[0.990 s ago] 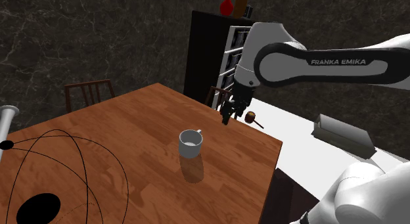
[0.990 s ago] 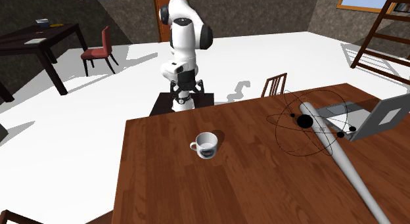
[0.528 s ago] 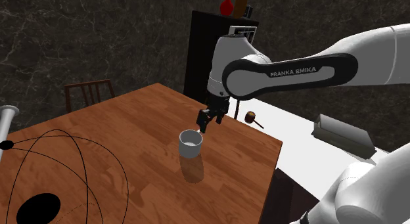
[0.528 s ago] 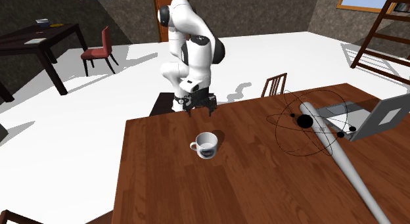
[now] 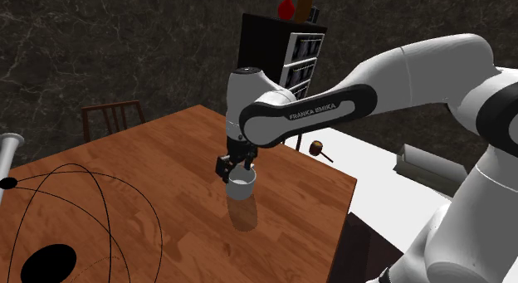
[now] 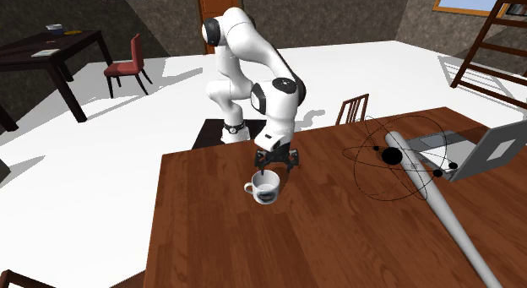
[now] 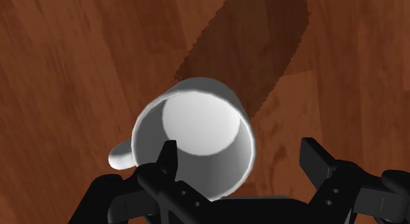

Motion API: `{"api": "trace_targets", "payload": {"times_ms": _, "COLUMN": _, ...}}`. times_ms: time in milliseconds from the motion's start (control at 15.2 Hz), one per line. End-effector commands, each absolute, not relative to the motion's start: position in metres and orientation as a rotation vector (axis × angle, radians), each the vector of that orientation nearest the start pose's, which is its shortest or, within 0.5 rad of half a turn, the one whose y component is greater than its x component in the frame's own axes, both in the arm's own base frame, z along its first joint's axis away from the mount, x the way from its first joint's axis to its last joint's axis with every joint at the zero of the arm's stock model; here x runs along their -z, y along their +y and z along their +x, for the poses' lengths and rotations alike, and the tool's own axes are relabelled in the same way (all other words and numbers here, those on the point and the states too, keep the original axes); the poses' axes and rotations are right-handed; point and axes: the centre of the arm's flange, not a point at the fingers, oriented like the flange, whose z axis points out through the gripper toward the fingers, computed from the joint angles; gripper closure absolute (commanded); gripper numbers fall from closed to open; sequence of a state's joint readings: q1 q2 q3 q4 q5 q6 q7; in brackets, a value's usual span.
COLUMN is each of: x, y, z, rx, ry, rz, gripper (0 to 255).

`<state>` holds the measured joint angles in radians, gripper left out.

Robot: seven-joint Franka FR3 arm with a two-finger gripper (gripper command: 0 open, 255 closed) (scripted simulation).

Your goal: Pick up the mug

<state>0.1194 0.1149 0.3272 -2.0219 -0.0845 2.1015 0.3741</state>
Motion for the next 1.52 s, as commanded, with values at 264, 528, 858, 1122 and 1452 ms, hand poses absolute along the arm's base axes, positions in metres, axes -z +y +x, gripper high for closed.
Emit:
{"api": "trace_targets", "payload": {"times_ms": 264, "x": -0.36, "y": 0.254, "z": 0.527, "rx": -0.028, "ry": -0.189, "rz": -3.184, "gripper": 0}}
{"api": "trace_targets", "payload": {"times_ms": 528, "x": -0.341, "y": 0.254, "z": 0.527, "rx": -0.028, "ry": -0.189, "rz": -3.184, "gripper": 0}}
{"api": "trace_targets", "payload": {"times_ms": 858, "x": -0.341, "y": 0.253, "z": 0.527, "rx": -0.028, "ry": -0.189, "rz": -3.184, "gripper": 255}}
{"api": "trace_targets", "payload": {"times_ms": 1122, "x": -0.341, "y": 0.253, "z": 0.527, "rx": -0.028, "ry": -0.189, "rz": -3.184, "gripper": 255}}
{"api": "trace_targets", "payload": {"times_ms": 1452, "x": -0.357, "y": 0.254, "z": 0.527, "rx": -0.028, "ry": -0.189, "rz": -3.184, "gripper": 255}}
